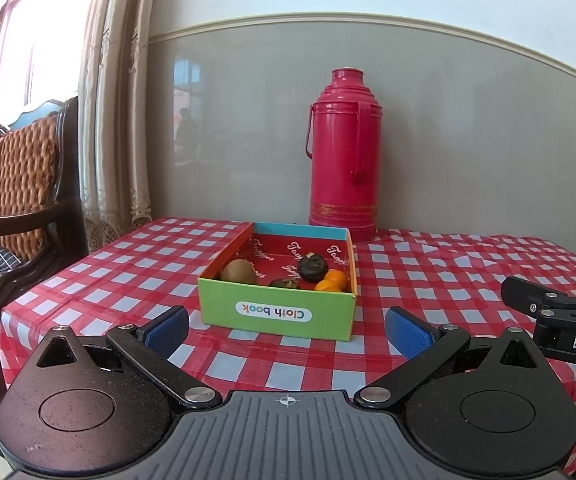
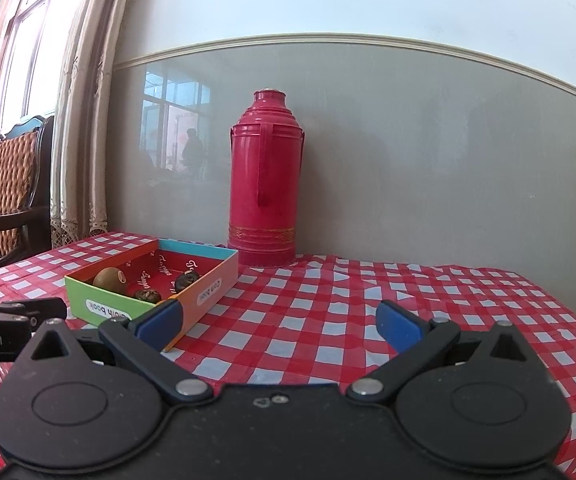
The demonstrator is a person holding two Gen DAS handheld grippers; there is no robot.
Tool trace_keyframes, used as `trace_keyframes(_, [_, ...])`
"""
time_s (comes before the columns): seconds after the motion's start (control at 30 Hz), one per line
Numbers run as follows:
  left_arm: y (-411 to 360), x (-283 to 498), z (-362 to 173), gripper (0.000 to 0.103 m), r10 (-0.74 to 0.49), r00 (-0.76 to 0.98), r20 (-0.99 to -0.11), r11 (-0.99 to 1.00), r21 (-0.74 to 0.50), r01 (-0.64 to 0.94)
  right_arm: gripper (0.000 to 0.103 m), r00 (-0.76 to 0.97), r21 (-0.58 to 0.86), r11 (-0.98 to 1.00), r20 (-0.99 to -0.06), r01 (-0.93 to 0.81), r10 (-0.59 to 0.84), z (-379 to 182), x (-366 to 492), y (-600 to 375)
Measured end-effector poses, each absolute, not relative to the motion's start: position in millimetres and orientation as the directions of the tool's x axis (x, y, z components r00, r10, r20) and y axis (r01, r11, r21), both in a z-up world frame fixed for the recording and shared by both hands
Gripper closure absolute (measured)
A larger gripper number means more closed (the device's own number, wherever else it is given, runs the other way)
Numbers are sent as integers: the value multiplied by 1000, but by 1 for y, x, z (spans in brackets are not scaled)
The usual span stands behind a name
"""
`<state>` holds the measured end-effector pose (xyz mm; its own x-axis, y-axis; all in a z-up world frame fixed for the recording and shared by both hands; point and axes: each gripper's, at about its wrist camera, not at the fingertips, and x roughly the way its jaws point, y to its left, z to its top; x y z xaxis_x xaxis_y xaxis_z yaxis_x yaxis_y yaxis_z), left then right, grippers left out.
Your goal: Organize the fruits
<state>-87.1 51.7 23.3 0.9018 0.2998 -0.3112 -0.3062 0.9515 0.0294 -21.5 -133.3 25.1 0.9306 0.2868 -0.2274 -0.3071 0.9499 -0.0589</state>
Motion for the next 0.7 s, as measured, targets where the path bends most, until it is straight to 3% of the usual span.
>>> trace_keyframes(0.7, [52,-96,25,0,345,901,-263,936,26,-351,6,929,-56,949,-231,-310,290,26,-22,-133])
